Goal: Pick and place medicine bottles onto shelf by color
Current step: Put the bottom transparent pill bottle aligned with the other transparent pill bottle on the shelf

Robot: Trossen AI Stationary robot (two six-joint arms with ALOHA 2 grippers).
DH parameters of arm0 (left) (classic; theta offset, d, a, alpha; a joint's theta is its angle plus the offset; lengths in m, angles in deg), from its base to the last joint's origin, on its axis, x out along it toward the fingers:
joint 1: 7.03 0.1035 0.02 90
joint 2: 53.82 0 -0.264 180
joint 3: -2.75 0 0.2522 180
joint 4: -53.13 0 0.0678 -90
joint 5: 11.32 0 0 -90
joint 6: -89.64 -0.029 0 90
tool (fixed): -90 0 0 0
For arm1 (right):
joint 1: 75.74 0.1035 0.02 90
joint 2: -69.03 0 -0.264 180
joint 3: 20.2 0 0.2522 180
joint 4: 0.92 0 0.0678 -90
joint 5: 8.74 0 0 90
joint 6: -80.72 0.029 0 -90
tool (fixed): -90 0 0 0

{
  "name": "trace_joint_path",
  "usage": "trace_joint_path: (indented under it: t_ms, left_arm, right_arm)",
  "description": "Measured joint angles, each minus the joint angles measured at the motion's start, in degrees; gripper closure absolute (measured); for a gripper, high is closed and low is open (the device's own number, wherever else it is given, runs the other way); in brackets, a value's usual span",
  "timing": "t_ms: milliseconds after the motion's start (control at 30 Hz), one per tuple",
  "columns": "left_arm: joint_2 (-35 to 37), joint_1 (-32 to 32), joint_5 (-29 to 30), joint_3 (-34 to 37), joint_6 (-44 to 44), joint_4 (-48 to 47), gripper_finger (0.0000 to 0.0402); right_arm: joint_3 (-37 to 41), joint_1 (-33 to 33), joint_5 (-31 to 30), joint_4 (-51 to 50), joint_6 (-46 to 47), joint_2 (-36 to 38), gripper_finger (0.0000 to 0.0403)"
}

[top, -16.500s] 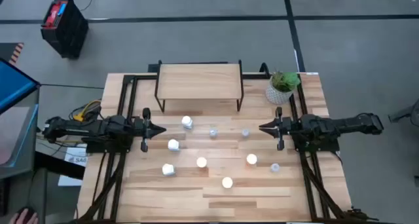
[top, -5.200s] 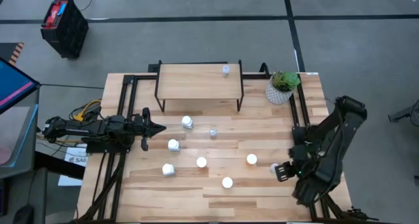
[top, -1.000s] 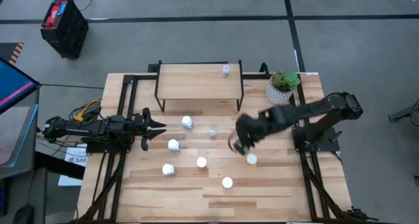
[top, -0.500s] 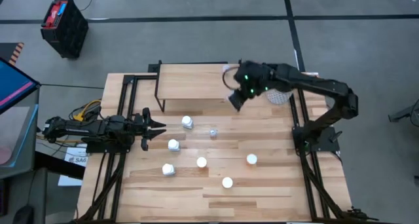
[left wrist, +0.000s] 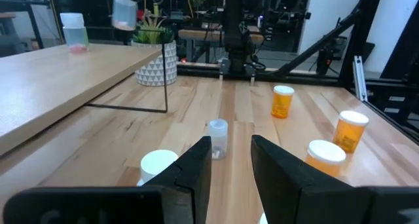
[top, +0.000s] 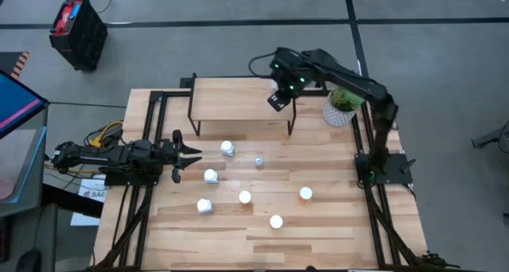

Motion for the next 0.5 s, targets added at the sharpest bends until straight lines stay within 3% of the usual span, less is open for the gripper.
trace_joint_path:
  t_ms: [267,500]
  left_arm:
    - [0.0,0.0,-0.3,0.0,0.1,0.0,0.0305]
    - [0.0,0.0,-0.4,0.0,0.3,0.0,0.0305]
  right_arm:
    - [-14.5,-1.4,-1.7,-7.1,-3.5,-10.8,0.0280]
    - [-15.5,-0.8,-5.4,-11.1,-4.1,-13.6,0.0279]
